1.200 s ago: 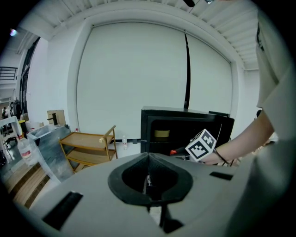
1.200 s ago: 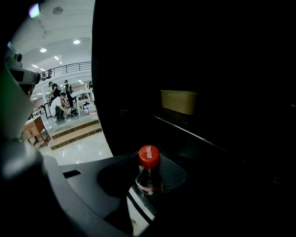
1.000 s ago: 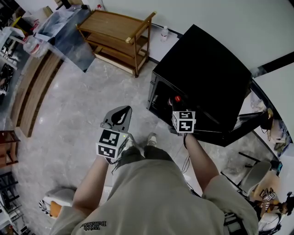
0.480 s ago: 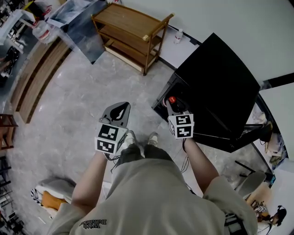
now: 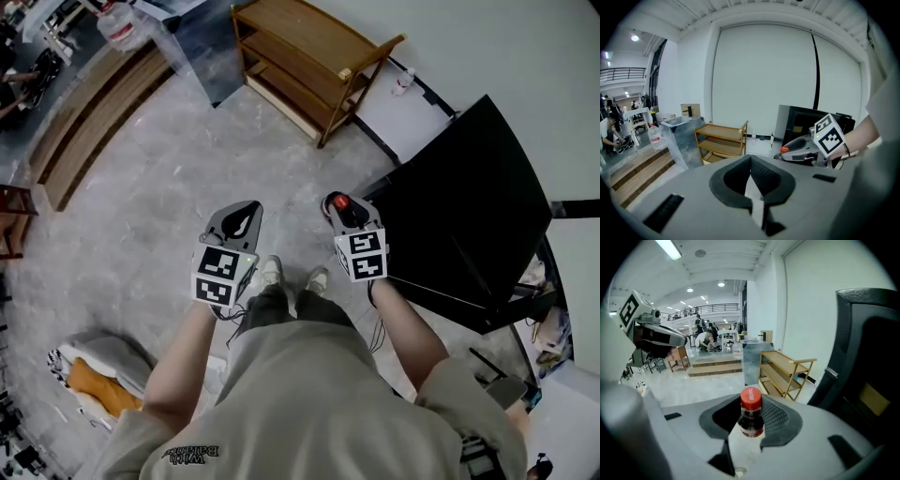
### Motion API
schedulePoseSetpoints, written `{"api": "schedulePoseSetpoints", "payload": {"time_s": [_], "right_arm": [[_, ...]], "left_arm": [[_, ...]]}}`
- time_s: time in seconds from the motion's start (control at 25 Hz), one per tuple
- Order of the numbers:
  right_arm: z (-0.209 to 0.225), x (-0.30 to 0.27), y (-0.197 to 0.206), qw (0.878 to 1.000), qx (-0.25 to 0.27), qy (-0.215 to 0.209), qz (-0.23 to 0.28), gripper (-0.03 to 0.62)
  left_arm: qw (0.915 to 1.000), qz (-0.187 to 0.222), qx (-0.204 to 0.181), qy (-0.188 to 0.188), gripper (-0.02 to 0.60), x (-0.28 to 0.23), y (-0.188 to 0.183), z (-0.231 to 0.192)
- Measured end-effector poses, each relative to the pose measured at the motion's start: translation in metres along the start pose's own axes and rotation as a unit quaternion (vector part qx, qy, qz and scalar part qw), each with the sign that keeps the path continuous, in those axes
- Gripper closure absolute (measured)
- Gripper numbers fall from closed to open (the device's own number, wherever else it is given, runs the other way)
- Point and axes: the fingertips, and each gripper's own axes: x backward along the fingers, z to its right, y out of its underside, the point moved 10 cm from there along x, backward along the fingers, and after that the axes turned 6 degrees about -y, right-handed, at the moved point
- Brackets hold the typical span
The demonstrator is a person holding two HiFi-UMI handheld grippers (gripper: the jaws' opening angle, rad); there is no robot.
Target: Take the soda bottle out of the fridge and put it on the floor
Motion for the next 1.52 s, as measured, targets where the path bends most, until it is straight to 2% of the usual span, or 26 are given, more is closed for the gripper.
{"api": "schedulePoseSetpoints", "payload": {"time_s": [0.32, 0.68, 0.84, 1.12, 1.52], "right_arm": [[-0.033, -0.054, -0.01, 0.998, 0.035, -0.051, -0.014, 0.482], [-0.049, -0.122, 0.005, 0.995, 0.045, -0.078, -0.045, 0.482], [-0.051, -0.149, 0.024, 0.994, 0.035, -0.084, -0.066, 0.482], [-0.06, -0.203, 0.064, 0.992, 0.023, -0.09, -0.088, 0.482], [-0.068, -0.286, 0.142, 0.985, 0.042, -0.104, -0.128, 0.482]], "left_arm": [[0.999, -0.035, 0.014, -0.023, 0.575, -0.009, 0.034, -0.033], [0.9954, -0.082, 0.04, -0.031, 0.575, -0.052, 0.086, -0.066], [0.9939, -0.094, 0.052, -0.026, 0.575, -0.076, 0.114, -0.075], [0.9907, -0.132, 0.036, 0.001, 0.575, -0.123, 0.166, -0.085], [0.981, -0.179, 0.069, 0.026, 0.575, -0.189, 0.269, -0.083]]}}
